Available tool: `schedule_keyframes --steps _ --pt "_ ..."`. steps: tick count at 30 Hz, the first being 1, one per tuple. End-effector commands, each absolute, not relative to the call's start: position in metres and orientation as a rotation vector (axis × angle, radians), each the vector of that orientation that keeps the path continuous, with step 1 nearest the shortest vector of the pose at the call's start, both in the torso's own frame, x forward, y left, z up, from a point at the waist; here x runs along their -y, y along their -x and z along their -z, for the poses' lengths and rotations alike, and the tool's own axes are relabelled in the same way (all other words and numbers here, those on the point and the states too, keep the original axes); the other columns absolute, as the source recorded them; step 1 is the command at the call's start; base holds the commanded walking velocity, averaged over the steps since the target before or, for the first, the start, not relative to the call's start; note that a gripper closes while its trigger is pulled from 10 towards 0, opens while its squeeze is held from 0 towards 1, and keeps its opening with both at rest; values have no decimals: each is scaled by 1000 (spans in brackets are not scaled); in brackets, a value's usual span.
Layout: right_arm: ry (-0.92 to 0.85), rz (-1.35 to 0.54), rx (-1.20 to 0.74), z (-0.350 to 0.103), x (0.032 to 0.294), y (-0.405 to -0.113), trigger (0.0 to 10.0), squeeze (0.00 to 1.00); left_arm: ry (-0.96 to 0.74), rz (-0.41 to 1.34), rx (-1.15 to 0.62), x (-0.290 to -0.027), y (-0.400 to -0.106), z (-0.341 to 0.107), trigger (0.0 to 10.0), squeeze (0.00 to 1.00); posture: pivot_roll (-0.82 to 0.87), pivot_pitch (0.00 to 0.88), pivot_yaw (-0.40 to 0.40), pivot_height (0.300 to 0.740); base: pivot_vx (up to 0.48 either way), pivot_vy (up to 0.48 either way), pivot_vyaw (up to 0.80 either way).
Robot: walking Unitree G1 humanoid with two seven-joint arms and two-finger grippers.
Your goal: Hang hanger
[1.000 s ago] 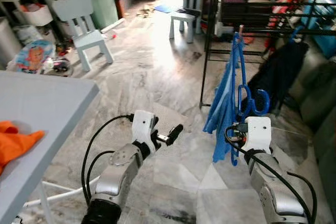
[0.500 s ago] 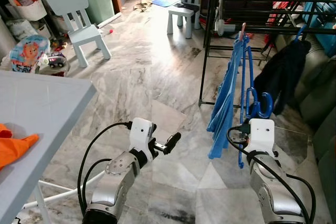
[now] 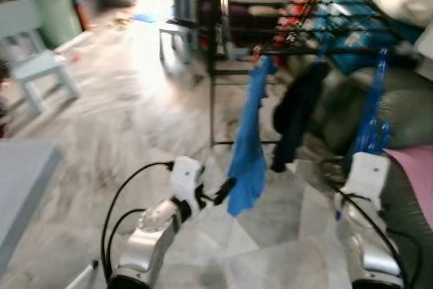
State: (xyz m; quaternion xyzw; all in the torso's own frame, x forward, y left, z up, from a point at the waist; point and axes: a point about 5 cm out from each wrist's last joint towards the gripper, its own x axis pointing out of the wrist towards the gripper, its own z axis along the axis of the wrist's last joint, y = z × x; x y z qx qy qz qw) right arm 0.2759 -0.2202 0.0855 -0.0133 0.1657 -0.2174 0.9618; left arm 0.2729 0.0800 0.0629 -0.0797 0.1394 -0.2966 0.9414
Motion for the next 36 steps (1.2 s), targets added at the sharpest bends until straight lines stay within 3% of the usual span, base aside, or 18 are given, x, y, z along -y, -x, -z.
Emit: schedule_keyframes --steps 1,6,16,29,36 --pt "15 463 -357 -84 226 -273 10000 0 159 627 -263 -71 -274 -69 10000 0 -126 35 26 740 259 0 -775" --pt "-17 392 -441 -73 217 -271 10000 0 141 621 -270 -71 -275 -68 10000 0 -124 40 28 740 0 0 -741" --pt "-12 188 -571 -55 194 -264 10000 0 114 602 -290 -69 -277 -66 10000 0 -123 39 39 740 350 0 0" --pt "3 132 -587 -53 186 -264 10000 0 89 587 -303 -68 -279 -65 10000 0 -118 36 44 740 397 0 712" --pt "-14 147 -597 -52 186 -264 10000 0 93 623 -314 -64 -277 -65 10000 0 -116 36 45 740 130 -335 0"
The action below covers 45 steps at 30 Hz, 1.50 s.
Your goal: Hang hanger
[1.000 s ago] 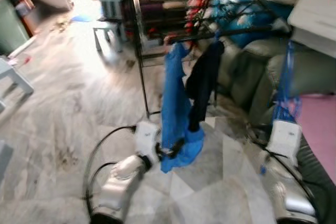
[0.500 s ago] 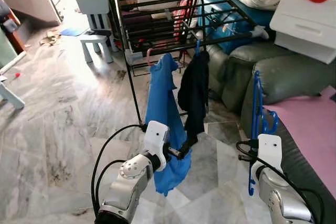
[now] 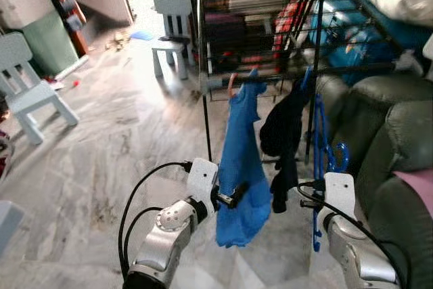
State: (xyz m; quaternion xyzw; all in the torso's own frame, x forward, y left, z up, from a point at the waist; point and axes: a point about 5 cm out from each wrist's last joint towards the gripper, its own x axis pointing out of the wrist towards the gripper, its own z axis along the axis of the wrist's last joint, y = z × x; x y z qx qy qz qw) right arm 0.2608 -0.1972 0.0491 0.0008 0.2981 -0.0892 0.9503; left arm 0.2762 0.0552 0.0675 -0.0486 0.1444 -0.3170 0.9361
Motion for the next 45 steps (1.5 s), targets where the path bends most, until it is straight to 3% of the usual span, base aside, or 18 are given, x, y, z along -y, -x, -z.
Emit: schedule_keyframes --steps 1,12,15,32,45 --pt "-9 145 -593 -52 186 -264 10000 0 93 621 -313 -64 -277 -65 10000 0 -116 33 44 740 0 -428 0" --pt "-13 123 -609 -49 183 -264 10000 0 90 608 -325 -66 -277 -64 10000 0 -115 31 44 740 0 -425 0" --pt "14 43 -621 -48 177 -264 10000 0 76 597 -334 -69 -277 -62 10000 0 -115 31 44 740 295 -363 0" --pt "61 -17 -594 -53 175 -270 10000 0 61 572 -360 -72 -275 -57 10000 0 -110 37 49 740 439 0 0" --pt "96 21 -517 -79 198 -298 10000 0 60 583 -368 -74 -275 -56 10000 0 -105 29 60 740 0 0 0"
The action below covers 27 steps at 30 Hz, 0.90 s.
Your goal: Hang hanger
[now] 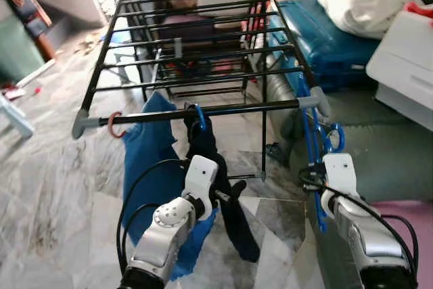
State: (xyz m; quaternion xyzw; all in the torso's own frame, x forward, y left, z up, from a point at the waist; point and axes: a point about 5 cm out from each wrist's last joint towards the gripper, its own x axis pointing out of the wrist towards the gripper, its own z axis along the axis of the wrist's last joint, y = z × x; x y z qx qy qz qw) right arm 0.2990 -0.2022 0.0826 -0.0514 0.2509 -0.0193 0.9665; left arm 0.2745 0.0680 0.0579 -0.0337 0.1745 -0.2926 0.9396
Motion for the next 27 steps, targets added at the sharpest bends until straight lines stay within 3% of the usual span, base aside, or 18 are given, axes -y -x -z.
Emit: schedule_keyframes --steps 1,15,27 --pt "101 17 -511 -80 198 -300 10000 0 59 582 -369 -74 -275 -56 10000 0 -105 29 62 740 0 0 0" --pt "125 -86 -520 -84 174 -317 10000 0 71 593 -367 -73 -275 -57 10000 0 -98 28 68 740 0 0 0" --pt "124 -87 -509 -84 166 -317 10000 0 71 586 -385 -75 -273 -55 10000 0 -94 30 66 740 0 464 0"
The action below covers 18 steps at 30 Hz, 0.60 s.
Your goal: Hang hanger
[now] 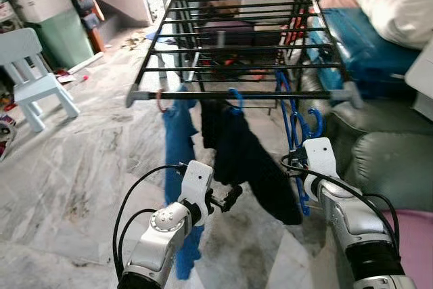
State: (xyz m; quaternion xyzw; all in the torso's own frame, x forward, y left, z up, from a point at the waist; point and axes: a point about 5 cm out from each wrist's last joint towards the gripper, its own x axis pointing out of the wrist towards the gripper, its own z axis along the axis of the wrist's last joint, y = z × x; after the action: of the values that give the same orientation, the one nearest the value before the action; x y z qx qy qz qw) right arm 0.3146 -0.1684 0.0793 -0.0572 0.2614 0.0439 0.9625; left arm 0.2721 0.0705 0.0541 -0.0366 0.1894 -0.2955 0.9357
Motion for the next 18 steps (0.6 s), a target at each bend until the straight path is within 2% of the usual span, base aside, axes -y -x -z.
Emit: schedule_keyframes --steps 1,11,18 --pt "124 -82 -508 -83 166 -317 10000 0 70 585 -384 -75 -273 -55 10000 0 -94 30 66 740 0 368 0" --pt "31 69 -510 -81 179 -318 10000 0 56 610 -394 -73 -271 -54 10000 0 -93 31 66 740 0 0 0" --pt "28 90 -517 -79 183 -319 10000 0 51 609 -394 -74 -271 -54 10000 0 -91 31 68 740 0 0 -749"
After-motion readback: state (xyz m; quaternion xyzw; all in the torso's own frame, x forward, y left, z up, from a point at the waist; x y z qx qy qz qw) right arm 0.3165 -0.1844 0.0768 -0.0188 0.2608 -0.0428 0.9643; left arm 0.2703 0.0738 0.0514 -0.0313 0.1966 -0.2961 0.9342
